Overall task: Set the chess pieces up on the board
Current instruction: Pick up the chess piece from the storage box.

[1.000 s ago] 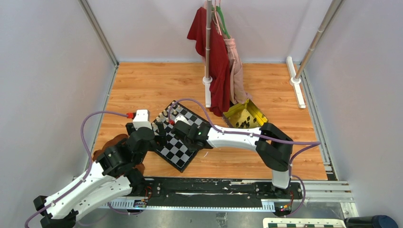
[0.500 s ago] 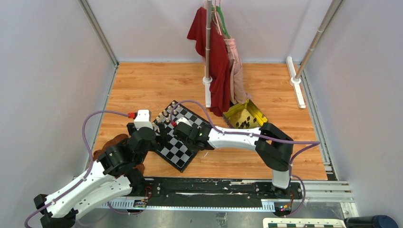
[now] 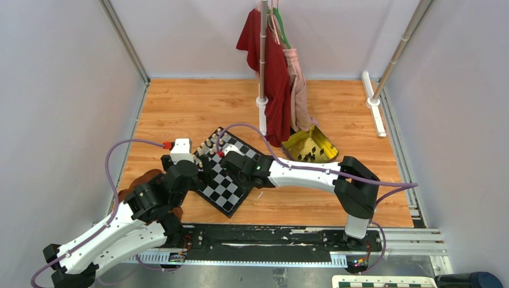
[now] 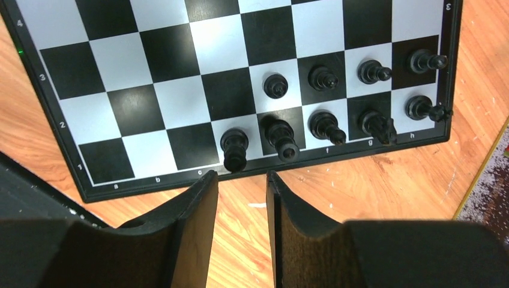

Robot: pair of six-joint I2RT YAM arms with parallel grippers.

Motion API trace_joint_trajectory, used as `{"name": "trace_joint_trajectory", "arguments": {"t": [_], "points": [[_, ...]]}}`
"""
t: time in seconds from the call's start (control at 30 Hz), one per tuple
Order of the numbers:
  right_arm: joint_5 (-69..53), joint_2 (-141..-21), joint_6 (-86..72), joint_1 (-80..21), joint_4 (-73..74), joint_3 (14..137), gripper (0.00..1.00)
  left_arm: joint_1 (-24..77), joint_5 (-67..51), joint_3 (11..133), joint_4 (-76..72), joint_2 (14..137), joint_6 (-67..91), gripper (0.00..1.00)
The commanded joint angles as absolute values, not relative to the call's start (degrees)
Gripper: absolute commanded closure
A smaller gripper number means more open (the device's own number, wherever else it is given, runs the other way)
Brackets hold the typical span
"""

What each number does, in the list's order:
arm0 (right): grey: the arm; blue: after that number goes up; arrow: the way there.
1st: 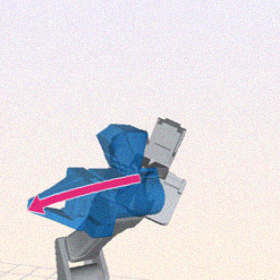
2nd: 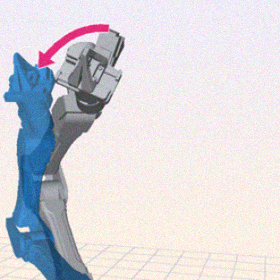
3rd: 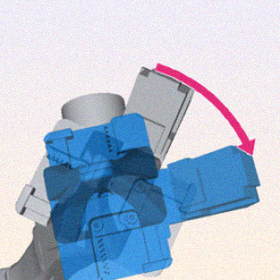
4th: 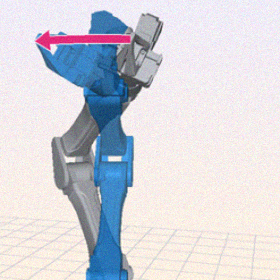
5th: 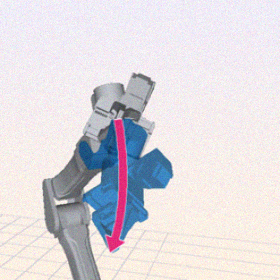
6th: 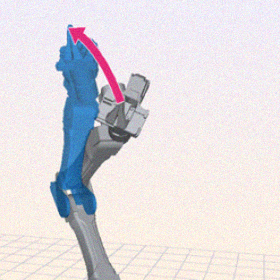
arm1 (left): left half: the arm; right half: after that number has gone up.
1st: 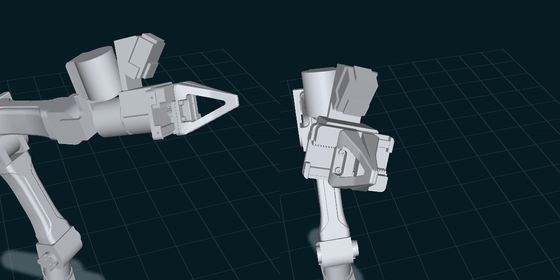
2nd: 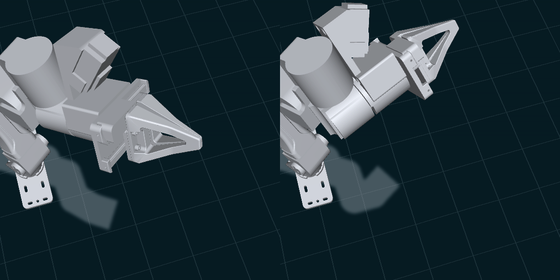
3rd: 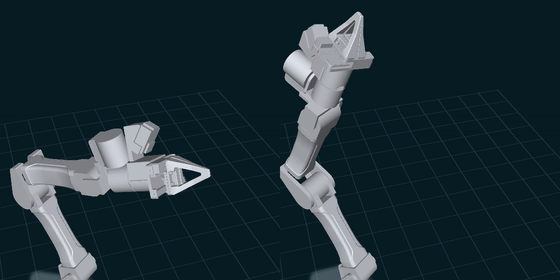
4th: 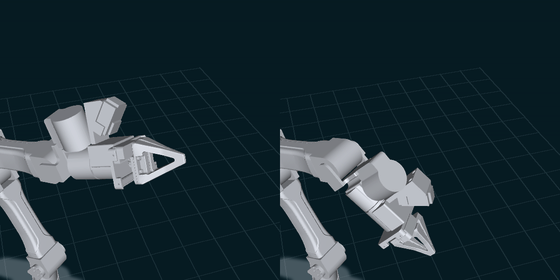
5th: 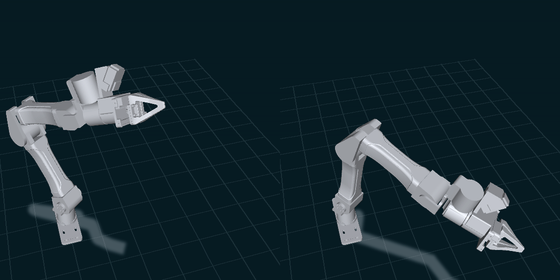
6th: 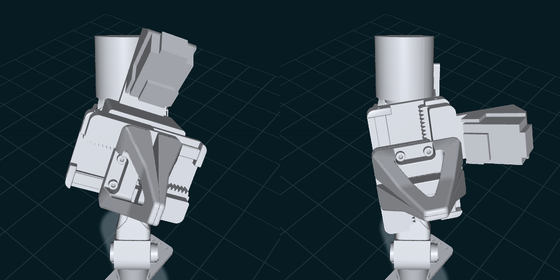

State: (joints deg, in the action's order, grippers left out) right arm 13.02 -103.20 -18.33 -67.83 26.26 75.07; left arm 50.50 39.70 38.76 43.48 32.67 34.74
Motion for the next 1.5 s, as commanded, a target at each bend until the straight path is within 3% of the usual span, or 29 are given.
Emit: {"name": "trace_joint_trajectory", "arguments": {"t": [0.0,0.27,0.4,0.6,0.83,1.47], "points": [[11.8,-99.3,-17.6,-67.9,30.3,75.1,0.6,51.3,41.3,38.2,44.1,32.8,35.6,0.0],[22.0,-91.1,-18.4,-67.4,34.3,74.6,0.6,51.3,41.6,38.4,44.4,32.5,35.7,0.0],[27.0,-87.0,-21.1,-61.2,35.6,72.2,0.58,51.3,41.6,38.4,44.4,32.6,35.7,0.0],[26.3,-83.0,-24.5,-46.5,35.5,66.5,0.57,51.3,41.4,38.4,44.3,32.8,35.6,0.0],[23.4,-82.3,-23.6,-36.4,31.9,60.9,0.58,51.4,41.2,38.6,44.2,33.1,35.6,0.0],[17.5,-90.1,-21.6,-28.9,26.9,59.2,0.69,51.6,41.4,38.4,44.1,33.5,35.5,0.0]]}}
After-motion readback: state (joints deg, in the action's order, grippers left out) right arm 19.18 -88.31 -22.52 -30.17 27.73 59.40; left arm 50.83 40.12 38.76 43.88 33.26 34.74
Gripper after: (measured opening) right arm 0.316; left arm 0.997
